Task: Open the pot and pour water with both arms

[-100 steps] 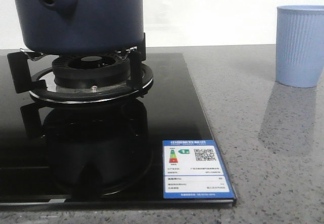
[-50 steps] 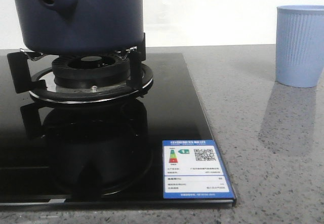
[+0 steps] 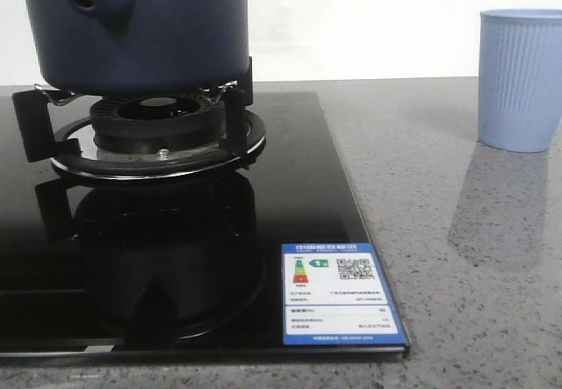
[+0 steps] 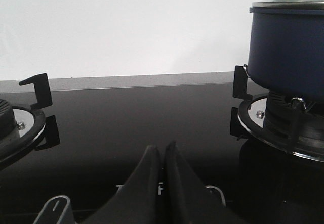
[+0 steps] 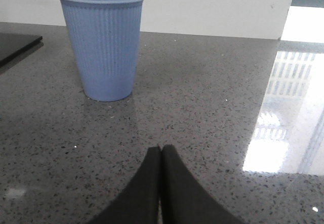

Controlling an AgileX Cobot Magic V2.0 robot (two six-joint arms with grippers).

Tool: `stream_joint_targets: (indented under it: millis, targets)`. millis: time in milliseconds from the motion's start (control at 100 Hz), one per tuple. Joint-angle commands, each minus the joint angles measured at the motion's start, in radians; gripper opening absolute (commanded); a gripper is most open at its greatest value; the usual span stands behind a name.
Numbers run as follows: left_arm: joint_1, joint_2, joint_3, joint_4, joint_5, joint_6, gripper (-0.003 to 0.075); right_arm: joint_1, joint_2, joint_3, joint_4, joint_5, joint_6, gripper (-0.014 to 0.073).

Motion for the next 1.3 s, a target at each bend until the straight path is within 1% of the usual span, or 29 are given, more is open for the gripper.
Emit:
stream_joint_targets:
  millis: [0, 130, 230, 390, 460, 590, 660, 720, 790, 850, 950, 1000, 1070, 1180, 1230, 1290]
  targets:
    - [0.005, -0.024, 0.014, -0.010, -0.078, -0.010, -0.0016, -0.004, -0.019, 0.017, 0.010, -0.098, -0.004, -0.0061]
    - [0.005, -0.024, 0.014, -0.048, -0.078, -0.010, -0.0016, -0.004, -0.019, 0.017, 0.084, -0.113, -0.001, -0.0061]
    - [0.005, -0.024, 0.014, -0.115, -0.078, -0.010, -0.0016, -0.004, -0.019, 0.017, 0.147, -0.134, -0.001, -0.0061]
    - [0.005, -0.024, 0.014, -0.224, -0.089, -0.010, -0.0016, -0.004, -0.019, 0.017, 0.348, -0.188, -0.001, -0.0061]
    - [0.005, -0.024, 0.014, -0.296, -0.095, -0.010, -0.0016, -0.004, -0.019, 0.017, 0.451, -0.205, -0.001, -0.0061]
    - [0.005, -0.024, 0.014, -0.478, -0.131, -0.010, -0.0016, -0.004, -0.019, 0.017, 0.613, -0.227, -0.001, -0.0061]
    - [0.005, -0.024, 0.012, -0.590, -0.151, -0.010, -0.0016, -0.004, -0.019, 0.017, 0.664, -0.230, -0.001, -0.0061]
    - [0.005, -0.024, 0.010, -0.678, -0.164, -0.010, -0.0016, -0.004, -0.019, 0.017, 0.676, -0.230, -0.001, -0.0061]
    - [0.005, -0.024, 0.004, -0.731, -0.183, -0.010, -0.0016, -0.004, -0.019, 0.013, 0.688, -0.223, -0.001, -0.0061]
    - [0.005, -0.024, -0.004, -0.736, -0.205, -0.010, -0.0016, -0.003, -0.019, -0.002, 0.688, -0.200, -0.001, -0.0061]
    - [0.005, -0.024, -0.032, -0.731, -0.203, -0.007, -0.0016, -0.003, -0.017, -0.039, 0.686, -0.158, -0.001, -0.0060]
    - [0.005, -0.022, -0.058, -0.701, -0.193, -0.004, -0.0016, -0.003, -0.017, -0.064, 0.674, -0.131, -0.001, -0.0060]
    - [0.005, -0.009, -0.107, -0.620, -0.149, -0.004, -0.0016, -0.003, -0.001, -0.115, 0.634, -0.084, -0.001, -0.0060]
    - [0.005, 0.035, -0.209, -0.485, -0.037, -0.004, -0.0016, -0.004, 0.055, -0.203, 0.547, 0.015, -0.003, -0.0060]
    - [0.005, 0.064, -0.263, -0.432, 0.010, -0.003, -0.0016, -0.004, 0.095, -0.251, 0.515, 0.056, -0.020, -0.0060]
    - [0.005, 0.108, -0.333, -0.381, 0.056, 0.010, -0.0016, -0.004, 0.153, -0.314, 0.501, 0.103, -0.076, -0.0060]
